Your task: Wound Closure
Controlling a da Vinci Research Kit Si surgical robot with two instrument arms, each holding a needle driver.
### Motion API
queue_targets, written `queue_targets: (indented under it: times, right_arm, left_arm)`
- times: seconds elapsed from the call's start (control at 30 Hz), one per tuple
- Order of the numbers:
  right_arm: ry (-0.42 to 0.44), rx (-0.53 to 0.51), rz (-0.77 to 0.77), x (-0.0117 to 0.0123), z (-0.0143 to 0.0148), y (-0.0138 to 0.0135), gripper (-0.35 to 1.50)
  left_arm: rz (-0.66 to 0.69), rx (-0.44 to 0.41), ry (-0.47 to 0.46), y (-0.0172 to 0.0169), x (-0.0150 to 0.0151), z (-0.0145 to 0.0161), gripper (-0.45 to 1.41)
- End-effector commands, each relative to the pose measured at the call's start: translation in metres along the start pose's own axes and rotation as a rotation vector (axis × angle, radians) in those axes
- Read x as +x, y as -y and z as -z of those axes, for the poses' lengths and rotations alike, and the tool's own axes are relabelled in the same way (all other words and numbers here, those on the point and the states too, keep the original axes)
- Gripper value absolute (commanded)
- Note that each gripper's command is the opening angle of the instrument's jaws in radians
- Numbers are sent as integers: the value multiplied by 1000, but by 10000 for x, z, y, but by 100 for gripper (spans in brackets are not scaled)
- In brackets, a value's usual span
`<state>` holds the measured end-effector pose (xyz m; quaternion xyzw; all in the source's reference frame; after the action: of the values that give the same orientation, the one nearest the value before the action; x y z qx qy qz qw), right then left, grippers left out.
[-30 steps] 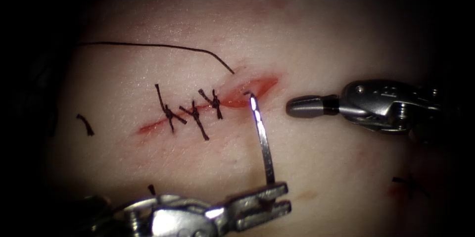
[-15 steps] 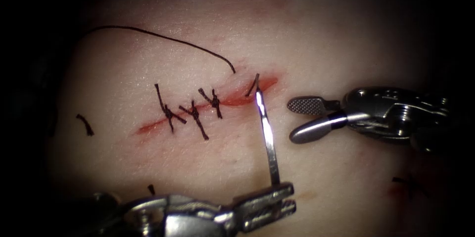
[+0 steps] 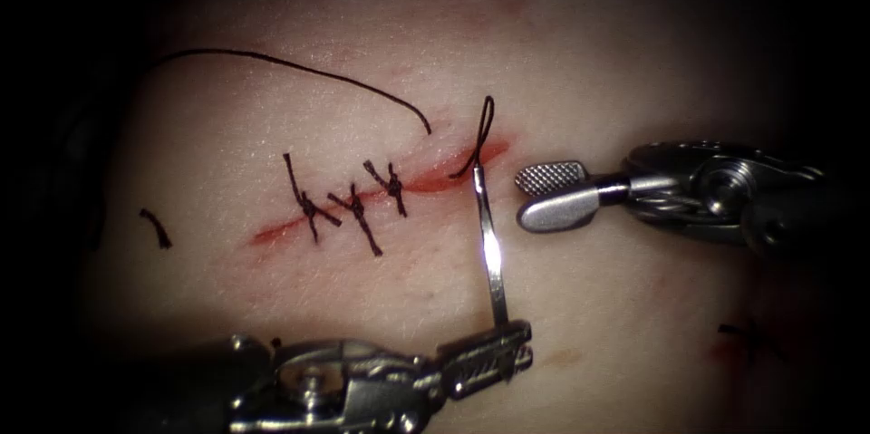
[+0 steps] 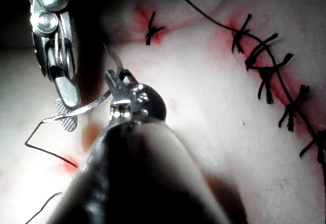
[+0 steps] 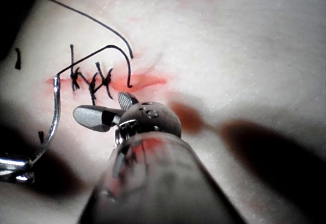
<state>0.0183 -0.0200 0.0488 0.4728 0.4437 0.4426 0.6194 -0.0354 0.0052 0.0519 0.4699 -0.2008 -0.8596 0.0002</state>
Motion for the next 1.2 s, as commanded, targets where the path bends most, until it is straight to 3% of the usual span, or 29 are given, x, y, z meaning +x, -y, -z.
queue_targets:
  times: [0.03,0.23,0.33,0.53,1.07,1.2]
  right_arm:
    - [3,6,1,-5,-9,-2,120]
    - [16,32,-24,-7,-11,3,118]
    - [23,46,-19,-9,-12,7,96]
    - [25,54,-28,-10,-16,12,118]
    - [26,86,-47,-3,-40,19,118]
    - [31,100,-53,-1,-46,20,108]
  left_arm:
    - [-5,-1,1,0,-2,-7,-45]
    - [-38,1,19,1,-5,-11,-45]
    - [-74,5,52,-1,-9,-14,-45]
    - [-78,11,83,-6,-15,-16,-45]
    - [-99,11,91,-7,-12,-18,-45]
    - [-100,11,88,-7,-12,-18,-45]
